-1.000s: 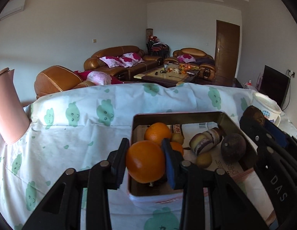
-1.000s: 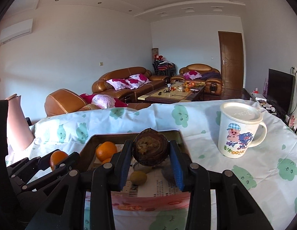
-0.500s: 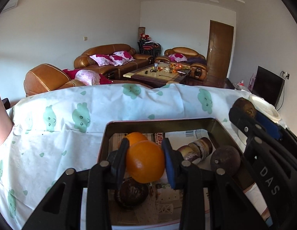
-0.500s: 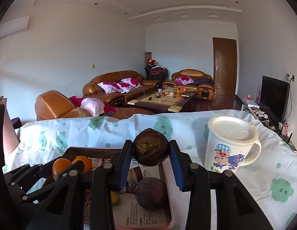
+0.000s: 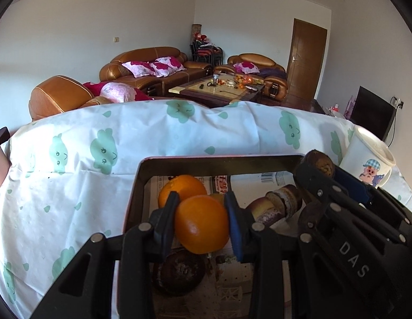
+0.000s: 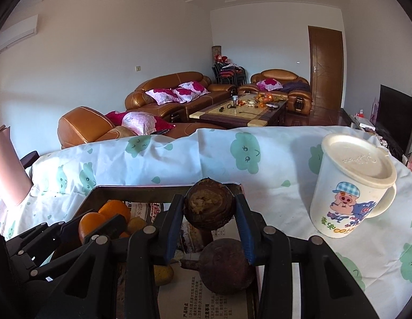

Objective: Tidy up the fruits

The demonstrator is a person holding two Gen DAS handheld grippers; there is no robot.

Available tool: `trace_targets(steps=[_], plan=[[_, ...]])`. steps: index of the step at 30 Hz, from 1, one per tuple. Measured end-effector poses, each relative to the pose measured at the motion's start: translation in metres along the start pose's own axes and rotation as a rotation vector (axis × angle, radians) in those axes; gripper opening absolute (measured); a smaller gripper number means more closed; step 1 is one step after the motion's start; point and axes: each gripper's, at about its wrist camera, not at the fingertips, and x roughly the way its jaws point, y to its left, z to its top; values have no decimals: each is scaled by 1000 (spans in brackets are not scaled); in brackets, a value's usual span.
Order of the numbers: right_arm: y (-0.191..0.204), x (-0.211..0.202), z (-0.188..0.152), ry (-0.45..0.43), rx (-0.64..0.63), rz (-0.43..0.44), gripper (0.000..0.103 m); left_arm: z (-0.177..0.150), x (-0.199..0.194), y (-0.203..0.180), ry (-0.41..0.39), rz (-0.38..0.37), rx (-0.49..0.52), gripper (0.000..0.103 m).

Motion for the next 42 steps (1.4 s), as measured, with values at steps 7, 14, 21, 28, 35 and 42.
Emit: trace_targets(steps=[7, 14, 21, 28, 35, 42], plan=[[-8, 8, -2, 64, 50, 88, 41, -2, -1, 3, 13, 6, -1, 37], [2, 10, -3, 91, 32, 246, 42, -5, -8, -13, -9, 29, 74, 37], [9, -7, -3, 14, -9, 227, 65, -6, -15, -12, -29, 46, 67, 44], [-14, -28, -2, -91, 74, 112, 68, -12, -41, -13, -130, 74, 70, 103], [-25, -50, -7, -191, 127, 45, 72, -20, -68, -9, -221, 102, 72, 103], [-16, -66, -19, -234, 115, 13, 73, -29, -84, -1, -263, 134, 85, 103]])
